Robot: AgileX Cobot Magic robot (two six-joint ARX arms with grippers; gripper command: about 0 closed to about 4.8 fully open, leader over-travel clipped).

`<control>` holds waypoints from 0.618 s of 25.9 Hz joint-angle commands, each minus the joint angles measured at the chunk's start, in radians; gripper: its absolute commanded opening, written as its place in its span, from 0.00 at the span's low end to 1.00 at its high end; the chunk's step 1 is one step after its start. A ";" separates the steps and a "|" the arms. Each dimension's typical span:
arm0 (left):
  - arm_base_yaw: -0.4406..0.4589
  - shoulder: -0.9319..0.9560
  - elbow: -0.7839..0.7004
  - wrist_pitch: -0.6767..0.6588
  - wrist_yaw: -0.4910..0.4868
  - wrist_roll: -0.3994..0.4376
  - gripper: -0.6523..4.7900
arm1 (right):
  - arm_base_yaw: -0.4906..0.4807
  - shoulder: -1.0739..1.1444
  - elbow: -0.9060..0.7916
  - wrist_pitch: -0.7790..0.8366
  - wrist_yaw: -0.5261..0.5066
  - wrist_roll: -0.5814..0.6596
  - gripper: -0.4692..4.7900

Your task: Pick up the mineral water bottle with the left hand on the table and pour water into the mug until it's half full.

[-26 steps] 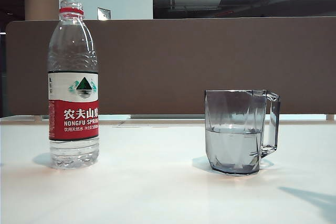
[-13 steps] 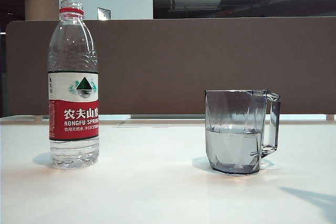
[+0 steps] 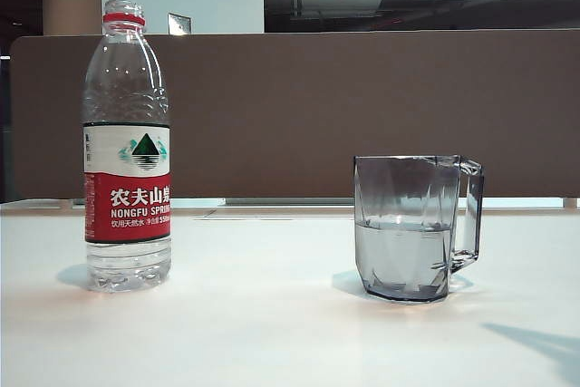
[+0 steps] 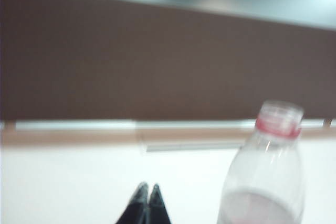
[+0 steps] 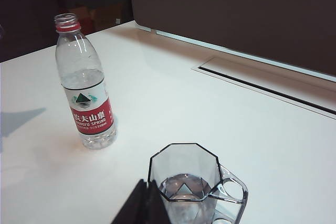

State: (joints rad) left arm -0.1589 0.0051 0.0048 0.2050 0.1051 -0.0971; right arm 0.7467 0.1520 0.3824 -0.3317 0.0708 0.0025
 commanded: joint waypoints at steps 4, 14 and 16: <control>0.000 0.000 0.003 -0.159 0.003 0.071 0.11 | 0.000 -0.001 0.006 0.018 -0.002 -0.003 0.07; 0.098 0.000 0.004 -0.159 0.003 0.087 0.11 | 0.000 -0.001 0.006 0.018 -0.002 -0.003 0.07; 0.106 0.000 0.004 -0.159 0.003 0.056 0.11 | 0.000 -0.001 0.006 0.018 -0.002 -0.003 0.07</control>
State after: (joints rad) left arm -0.0578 0.0044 0.0040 0.0330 0.1047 -0.0177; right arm 0.7467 0.1516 0.3824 -0.3321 0.0708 0.0025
